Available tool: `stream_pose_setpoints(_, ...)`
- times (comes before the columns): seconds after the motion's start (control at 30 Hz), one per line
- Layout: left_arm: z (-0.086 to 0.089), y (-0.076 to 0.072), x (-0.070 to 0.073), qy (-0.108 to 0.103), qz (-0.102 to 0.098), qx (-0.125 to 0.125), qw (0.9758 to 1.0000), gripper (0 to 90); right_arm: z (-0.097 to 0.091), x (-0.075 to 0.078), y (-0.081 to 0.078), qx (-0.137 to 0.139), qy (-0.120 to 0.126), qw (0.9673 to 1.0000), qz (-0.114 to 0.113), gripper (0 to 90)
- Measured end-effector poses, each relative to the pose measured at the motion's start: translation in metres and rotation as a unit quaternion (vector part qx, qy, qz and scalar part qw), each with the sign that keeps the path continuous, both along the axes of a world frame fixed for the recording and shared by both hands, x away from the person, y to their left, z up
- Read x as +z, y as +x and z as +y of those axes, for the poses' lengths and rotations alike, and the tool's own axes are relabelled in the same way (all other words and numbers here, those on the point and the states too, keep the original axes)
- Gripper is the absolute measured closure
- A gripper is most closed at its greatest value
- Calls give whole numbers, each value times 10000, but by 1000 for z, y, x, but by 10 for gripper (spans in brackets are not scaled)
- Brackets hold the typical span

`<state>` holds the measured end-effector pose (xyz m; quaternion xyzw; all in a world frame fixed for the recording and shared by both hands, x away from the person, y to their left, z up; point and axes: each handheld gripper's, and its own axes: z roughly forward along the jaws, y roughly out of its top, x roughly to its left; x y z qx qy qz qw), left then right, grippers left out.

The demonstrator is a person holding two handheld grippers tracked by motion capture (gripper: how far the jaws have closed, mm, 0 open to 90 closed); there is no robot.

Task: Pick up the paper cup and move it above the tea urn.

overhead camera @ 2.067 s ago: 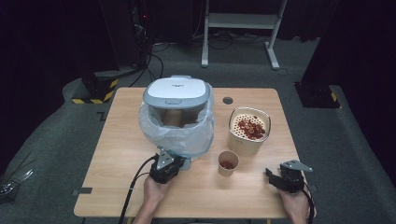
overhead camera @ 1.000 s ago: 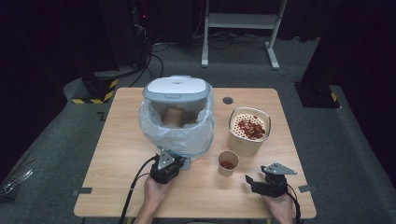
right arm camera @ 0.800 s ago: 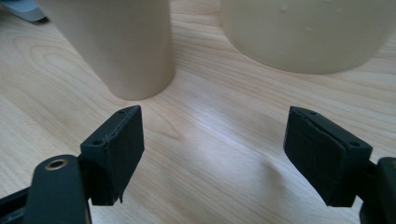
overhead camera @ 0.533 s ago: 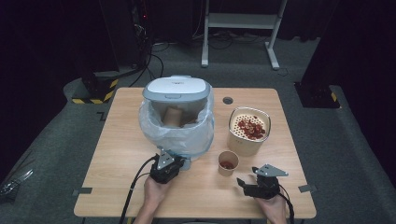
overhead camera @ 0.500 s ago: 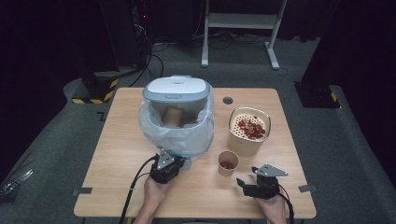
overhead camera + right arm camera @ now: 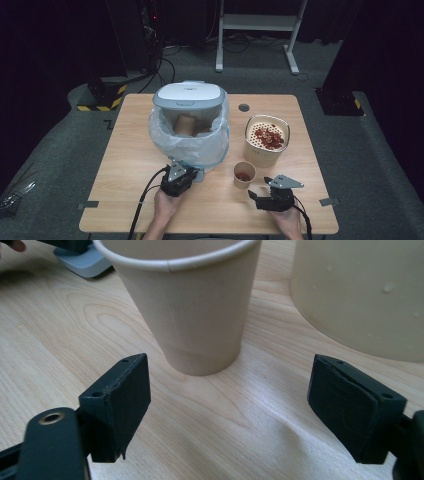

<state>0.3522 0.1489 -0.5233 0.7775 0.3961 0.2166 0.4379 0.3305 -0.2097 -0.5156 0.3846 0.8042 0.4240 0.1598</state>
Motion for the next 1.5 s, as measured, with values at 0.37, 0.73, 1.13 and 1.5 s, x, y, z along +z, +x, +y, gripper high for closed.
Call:
stream_pose_setpoints(0.37,0,0,0,-8,5,0,10000,760,9,5,4,92,14,9999,-135,167)
stream_pose_setpoints(0.73,0,0,0,-8,-6,7,10000,759,22,5,15,192,107,9997,-71,147)
stream_pose_setpoints(1.13,0,-1,0,16,-26,21,10000,756,35,2,24,251,57,9997,-45,157)
stream_pose_setpoints(1.5,0,-1,0,5,-25,29,10000,755,40,-2,27,171,-70,9998,-74,221)
